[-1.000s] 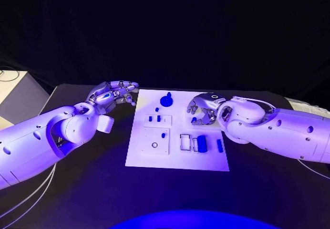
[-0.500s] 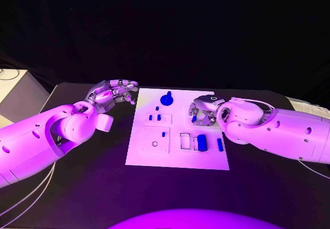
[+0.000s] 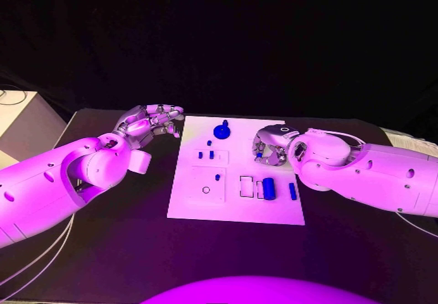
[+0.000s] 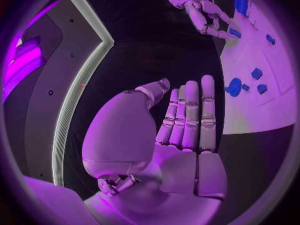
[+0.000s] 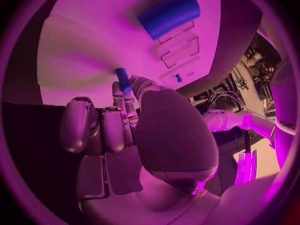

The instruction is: Assemble the parts on the task board

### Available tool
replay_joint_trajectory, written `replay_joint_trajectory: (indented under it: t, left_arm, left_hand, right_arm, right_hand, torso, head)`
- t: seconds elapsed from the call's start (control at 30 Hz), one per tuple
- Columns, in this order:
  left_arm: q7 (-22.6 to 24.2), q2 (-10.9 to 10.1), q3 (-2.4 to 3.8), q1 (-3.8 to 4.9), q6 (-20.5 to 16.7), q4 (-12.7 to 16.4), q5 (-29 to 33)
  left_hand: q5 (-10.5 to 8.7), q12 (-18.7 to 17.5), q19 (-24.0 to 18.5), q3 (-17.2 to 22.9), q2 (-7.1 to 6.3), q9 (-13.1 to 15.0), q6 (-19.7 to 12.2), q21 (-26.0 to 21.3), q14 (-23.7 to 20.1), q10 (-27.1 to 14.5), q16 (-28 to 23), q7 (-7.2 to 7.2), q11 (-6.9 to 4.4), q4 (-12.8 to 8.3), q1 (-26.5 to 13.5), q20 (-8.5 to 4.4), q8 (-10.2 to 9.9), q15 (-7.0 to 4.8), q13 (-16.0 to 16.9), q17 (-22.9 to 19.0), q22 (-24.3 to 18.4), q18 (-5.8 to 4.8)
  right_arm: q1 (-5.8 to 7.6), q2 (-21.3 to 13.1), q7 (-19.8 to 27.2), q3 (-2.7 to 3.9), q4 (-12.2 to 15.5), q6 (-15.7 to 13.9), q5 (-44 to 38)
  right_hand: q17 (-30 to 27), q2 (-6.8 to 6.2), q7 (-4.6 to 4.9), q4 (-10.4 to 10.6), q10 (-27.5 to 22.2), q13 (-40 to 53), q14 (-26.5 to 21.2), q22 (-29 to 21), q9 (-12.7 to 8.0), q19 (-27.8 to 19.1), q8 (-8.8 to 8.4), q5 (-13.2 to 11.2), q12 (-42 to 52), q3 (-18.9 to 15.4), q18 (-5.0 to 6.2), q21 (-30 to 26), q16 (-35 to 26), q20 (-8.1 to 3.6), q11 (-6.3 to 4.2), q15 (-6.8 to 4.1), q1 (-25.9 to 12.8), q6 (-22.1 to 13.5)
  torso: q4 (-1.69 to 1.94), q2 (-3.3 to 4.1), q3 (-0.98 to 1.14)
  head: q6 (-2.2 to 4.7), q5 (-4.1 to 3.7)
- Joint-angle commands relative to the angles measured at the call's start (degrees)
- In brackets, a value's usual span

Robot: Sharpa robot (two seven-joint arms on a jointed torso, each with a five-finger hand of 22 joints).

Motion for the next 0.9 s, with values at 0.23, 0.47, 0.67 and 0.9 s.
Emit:
replay_joint_trajectory:
  t: [0.23, 0.47, 0.67, 0.9]
  left_arm:
    - [0.28, 0.09, 0.03, -0.02, 0.78, 0.09, -0.18]
    - [0.18, 0.13, 0.03, -0.05, 0.87, 0.04, -0.08]
    - [0.15, 0.19, 0.03, -0.16, 0.92, -0.05, 0.03]
    - [0.12, 0.39, 0.03, -0.22, 0.91, -0.18, 0.07]
  left_hand:
    - [0.05, -0.24, 0.39, -0.39, 0.05, -0.05, -0.25, -0.24, 0.48, -0.4, -0.36, 0.04, 0.15, 0.06, 0.36, -0.01, 0.36, 0.07, -0.09, -0.07, -0.07, 0.8]
    - [0.05, -0.26, 0.49, -0.48, 0.43, -0.12, -0.28, -0.43, 0.52, -0.42, -0.4, 0.09, 0.2, 0.59, 0.04, 0.02, 0.43, 0.13, -0.13, -0.06, -0.21, 0.78]
    - [0.05, -0.28, 0.52, -0.53, 0.54, -0.15, -0.32, -0.51, 0.54, -0.46, -0.4, 0.09, 0.22, 0.8, -0.09, 0.04, 0.44, 0.15, -0.15, -0.05, -0.27, 0.77]
    - [0.05, -0.28, 0.52, -0.53, 0.54, -0.15, -0.32, -0.51, 0.54, -0.46, -0.4, 0.09, 0.22, 0.8, -0.09, 0.04, 0.44, 0.15, -0.15, -0.05, -0.27, 0.77]
  right_arm:
    - [-0.25, 0.02, -0.15, -0.05, 0.42, -2.3, -2.01]
    - [-0.43, -0.2, -0.16, -0.05, 1.17, -5.45, -3.31]
    - [-0.46, -0.98, 0.0, 0.05, 3.27, -7.14, -3.68]
    - [0.76, -2.68, -0.23, 0.5, 8.46, -8.26, -3.79]
  right_hand:
    - [-0.07, -0.44, 0.27, -5.32, 2.76, 0.79, 0.87, 2.46, 1.8, 0.49, 1.63, -1.59, -0.25, 5.98, -0.9, 2.2, 0.36, -0.42, -0.93, -0.62, 2.57, 0.08]
    - [0.32, -1.36, -0.03, -9.82, 5.75, 2.23, 0.97, 6.76, 2.73, 1.52, 2.53, -2.45, 0.65, 10.94, -1.74, 6.48, 0.58, -0.76, -1.44, -0.94, 1.84, 1.24]
    - [0.42, -1.5, -0.07, -10.75, 6.18, 2.75, 1.01, 7.76, 3.05, 1.74, 2.78, -2.56, 0.82, 11.9, -1.93, 7.47, 0.65, -0.82, -1.56, -1.04, 0.78, 1.59]
    - [0.49, -1.59, -0.06, -11.13, 6.32, 2.95, 1.03, 8.1, 3.16, 1.8, 2.84, -2.69, 0.87, 12.2, -2.0, 7.8, 0.69, -0.83, -1.58, -1.05, 0.43, 1.68]
  torso:
    - [0.05, 0.0, -0.06]
    - [-0.01, -0.05, -0.03]
    - [-0.03, -0.15, -0.03]
    - [-0.05, -0.11, -0.13]
  head:
    - [-0.05, 0.04]
    - [-0.02, 0.1]
    - [0.07, 0.13]
    - [0.28, 0.41]
